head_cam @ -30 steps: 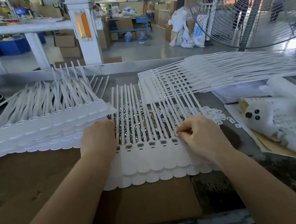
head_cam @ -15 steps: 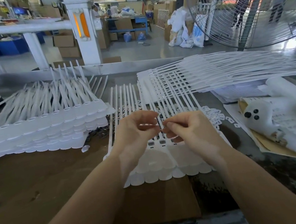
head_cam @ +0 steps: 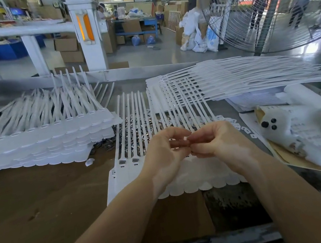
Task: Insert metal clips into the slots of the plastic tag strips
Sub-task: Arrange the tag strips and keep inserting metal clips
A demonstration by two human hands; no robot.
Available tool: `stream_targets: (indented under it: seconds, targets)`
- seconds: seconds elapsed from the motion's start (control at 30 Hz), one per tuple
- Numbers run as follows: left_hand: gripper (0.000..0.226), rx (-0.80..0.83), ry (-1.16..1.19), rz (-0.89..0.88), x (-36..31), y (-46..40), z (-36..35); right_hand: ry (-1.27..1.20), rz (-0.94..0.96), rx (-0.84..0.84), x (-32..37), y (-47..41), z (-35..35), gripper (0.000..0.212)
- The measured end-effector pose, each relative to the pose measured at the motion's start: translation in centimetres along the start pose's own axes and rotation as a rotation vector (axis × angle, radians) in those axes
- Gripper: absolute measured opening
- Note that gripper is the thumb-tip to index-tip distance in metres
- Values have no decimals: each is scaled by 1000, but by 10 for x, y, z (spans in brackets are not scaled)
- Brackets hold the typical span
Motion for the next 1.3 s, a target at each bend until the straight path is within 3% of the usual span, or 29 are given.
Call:
stream_targets:
  seconds: [0.1,0.2,0.37,0.7,0.93,1.0,1.3]
  targets:
    - [20,-88,-303,-59,-1,1,-9,105,26,-49,1,0,7,20]
    - [15,-66,-560,-157,3,5,-19,206,65,-106,3,0,15,17]
    - [30,-19,-815,-305,12,9,-26,280,92,-170,5,0,29,12]
    - [36,23,-890,-316,16,9,-27,360,37,-267,0,5,52,4]
    - [36,30,-902,-316,16,9,-26,400,55,-328,0,8,61,10]
    - [36,31,-902,-315,16,10,-26,440,49,-335,-1,8,64,4]
    - [36,37,-894,-304,16,10,-27,553,-62,-290,-6,-1,72,15]
Point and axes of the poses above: each hand's wrist, its own y-axis away from the middle knuckle, its own z-axis out of the back of the hand, x = y × z, the point moved 1 cm from there along -y, towards the middle knuckle, and after that the axes turned 12 degrees about -y, right-handed, at the moved point
